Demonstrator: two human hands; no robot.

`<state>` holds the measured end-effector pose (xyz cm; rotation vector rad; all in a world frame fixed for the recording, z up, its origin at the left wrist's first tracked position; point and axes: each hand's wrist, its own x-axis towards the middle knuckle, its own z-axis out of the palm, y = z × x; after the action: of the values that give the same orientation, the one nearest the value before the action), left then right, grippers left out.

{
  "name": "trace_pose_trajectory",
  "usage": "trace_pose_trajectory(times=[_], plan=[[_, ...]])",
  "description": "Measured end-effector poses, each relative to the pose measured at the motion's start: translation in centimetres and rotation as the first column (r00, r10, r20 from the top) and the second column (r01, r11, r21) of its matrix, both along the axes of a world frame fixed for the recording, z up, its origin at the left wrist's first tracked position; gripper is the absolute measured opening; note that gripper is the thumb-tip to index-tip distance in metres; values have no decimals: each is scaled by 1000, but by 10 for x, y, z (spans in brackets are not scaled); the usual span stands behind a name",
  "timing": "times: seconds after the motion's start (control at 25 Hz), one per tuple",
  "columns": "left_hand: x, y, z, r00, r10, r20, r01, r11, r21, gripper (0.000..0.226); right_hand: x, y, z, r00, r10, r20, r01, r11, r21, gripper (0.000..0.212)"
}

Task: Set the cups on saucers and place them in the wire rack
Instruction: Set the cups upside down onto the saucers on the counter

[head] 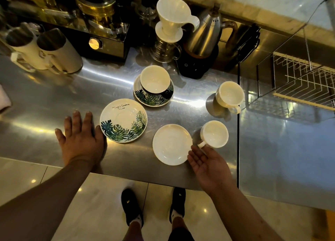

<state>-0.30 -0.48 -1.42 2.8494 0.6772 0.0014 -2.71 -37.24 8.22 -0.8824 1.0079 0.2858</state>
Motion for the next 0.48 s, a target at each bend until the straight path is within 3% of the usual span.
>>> trace_pose_trajectory(times=[0.28,0.4,0.48], plan=[[0,0,-2,1000,5,2,-5,1000,-1,61,4,-11,-4,998,67,11,-62,968,-244,17],[0,-1,0,1000,6,-8,-6,1000,-3,61,2,-28,-1,963,268,15,-234,868,-437,23],[0,-1,2,1000,5,-15,-5,1000,2,61,4,-39,3,885,464,35,-376,759,-531,28]])
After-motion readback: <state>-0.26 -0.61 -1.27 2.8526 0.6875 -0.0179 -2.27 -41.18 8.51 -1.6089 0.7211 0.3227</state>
